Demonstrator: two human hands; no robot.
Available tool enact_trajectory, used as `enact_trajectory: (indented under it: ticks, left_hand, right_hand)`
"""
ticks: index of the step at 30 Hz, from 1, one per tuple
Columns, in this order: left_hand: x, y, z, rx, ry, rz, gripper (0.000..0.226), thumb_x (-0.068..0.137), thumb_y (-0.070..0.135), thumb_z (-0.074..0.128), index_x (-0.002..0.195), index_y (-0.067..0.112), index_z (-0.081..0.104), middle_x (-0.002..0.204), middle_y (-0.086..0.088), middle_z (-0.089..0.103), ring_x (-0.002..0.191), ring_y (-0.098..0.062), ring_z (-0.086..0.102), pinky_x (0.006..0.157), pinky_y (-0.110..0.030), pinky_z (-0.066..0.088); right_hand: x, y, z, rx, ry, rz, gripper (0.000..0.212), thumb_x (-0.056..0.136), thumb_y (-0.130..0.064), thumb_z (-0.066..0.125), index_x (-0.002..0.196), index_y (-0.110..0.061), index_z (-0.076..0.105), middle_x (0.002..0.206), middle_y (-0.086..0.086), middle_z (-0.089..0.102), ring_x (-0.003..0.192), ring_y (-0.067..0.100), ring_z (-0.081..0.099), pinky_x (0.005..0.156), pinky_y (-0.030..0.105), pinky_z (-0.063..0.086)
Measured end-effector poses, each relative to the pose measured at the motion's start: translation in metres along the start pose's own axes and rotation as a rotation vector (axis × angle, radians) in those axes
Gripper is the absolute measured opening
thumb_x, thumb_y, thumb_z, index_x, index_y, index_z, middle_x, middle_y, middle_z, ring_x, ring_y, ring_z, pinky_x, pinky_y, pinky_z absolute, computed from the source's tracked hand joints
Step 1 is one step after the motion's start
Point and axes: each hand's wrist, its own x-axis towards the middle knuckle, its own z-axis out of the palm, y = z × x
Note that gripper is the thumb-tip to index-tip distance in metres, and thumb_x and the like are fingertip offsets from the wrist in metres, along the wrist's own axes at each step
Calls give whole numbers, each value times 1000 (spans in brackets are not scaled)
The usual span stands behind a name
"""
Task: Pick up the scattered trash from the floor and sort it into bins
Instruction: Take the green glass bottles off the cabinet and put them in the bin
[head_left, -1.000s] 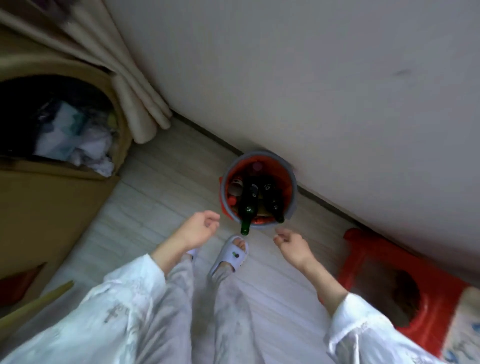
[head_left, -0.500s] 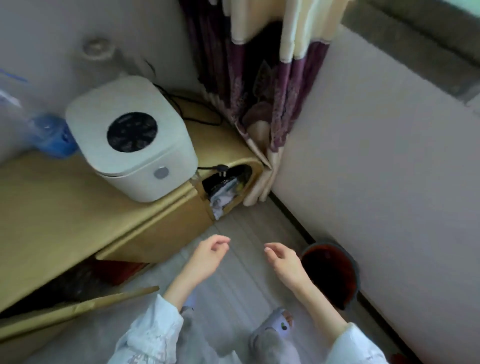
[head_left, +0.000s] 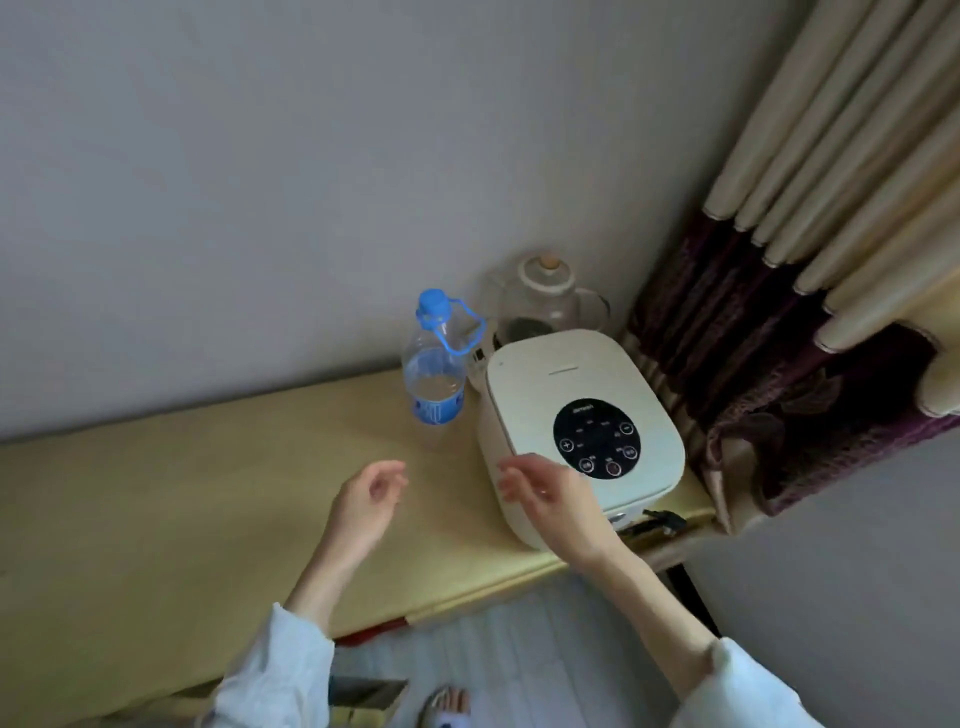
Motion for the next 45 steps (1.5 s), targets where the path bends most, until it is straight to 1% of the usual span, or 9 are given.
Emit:
enact_trajectory:
  ticks: [6,11,14,20,26,31,35,39,45]
  left_hand:
    - [40,5,-21,-115,54,21,27,92,3,50,86,28,54,90,-9,65,74,-23,62,71,-33,45]
    - [46,-1,-30,-159,83,15,21,90,12,57,86,32,58,79,9,68,77,-23,62,76,-33,46]
    - [41,-2,-31,-165,87,0,27,91,6,53,85,32,58,81,8,67,73,-18,62,69,-25,44]
    - [34,8,-22,-136,103,9,17,91,10,54,89,26,59,95,-3,66,90,-25,61,83,-36,45]
    - [-4,37,-16,-90,344,187,23,92,6,50,113,5,59,105,-6,63,93,-17,57,83,-24,40]
    - [-59,65,27,-62,448,422,26,91,3,48,115,6,57,110,-4,58,97,-18,55,83,-25,41]
    - [-120,69,87,-7,294,563,22,89,8,46,104,13,61,102,-3,60,93,-13,57,79,-12,39]
    - [-174,63,158,0,17,608,18,89,11,49,96,25,58,96,5,59,85,8,58,74,-3,41]
    - [-238,43,299,221,-365,627,22,88,7,46,99,17,62,98,2,60,89,-7,56,75,-5,39]
  right_hand:
    - [103,-84,-12,-225,253,-291,36,92,-12,51,127,-9,53,112,14,58,102,29,56,90,31,41]
    - [163,-106,3,-654,3,-312,56,95,-30,46,146,-23,23,144,8,34,133,28,28,107,39,32]
    - [167,-104,13,-730,-19,-290,53,95,-30,46,144,-21,27,136,11,42,125,29,34,102,36,33]
    - [136,-101,22,-582,59,-417,44,89,-19,54,133,-14,46,129,8,48,119,25,38,96,30,36]
    - [74,-95,16,-366,174,-571,38,66,-2,65,104,0,65,94,22,61,87,43,54,74,38,47]
    - [-5,-77,-20,-241,261,-533,43,71,-13,57,113,-4,64,97,19,60,90,37,52,81,36,45]
    - [-82,-25,-62,-233,353,-464,40,75,-19,57,113,-9,63,98,14,61,89,34,54,82,33,44]
    - [-161,42,-108,-306,426,-392,39,74,-18,60,112,-9,63,95,9,61,86,29,53,78,23,41]
    - [-284,168,-160,-259,588,-49,38,74,-13,61,112,-11,63,100,5,57,92,17,44,81,22,38]
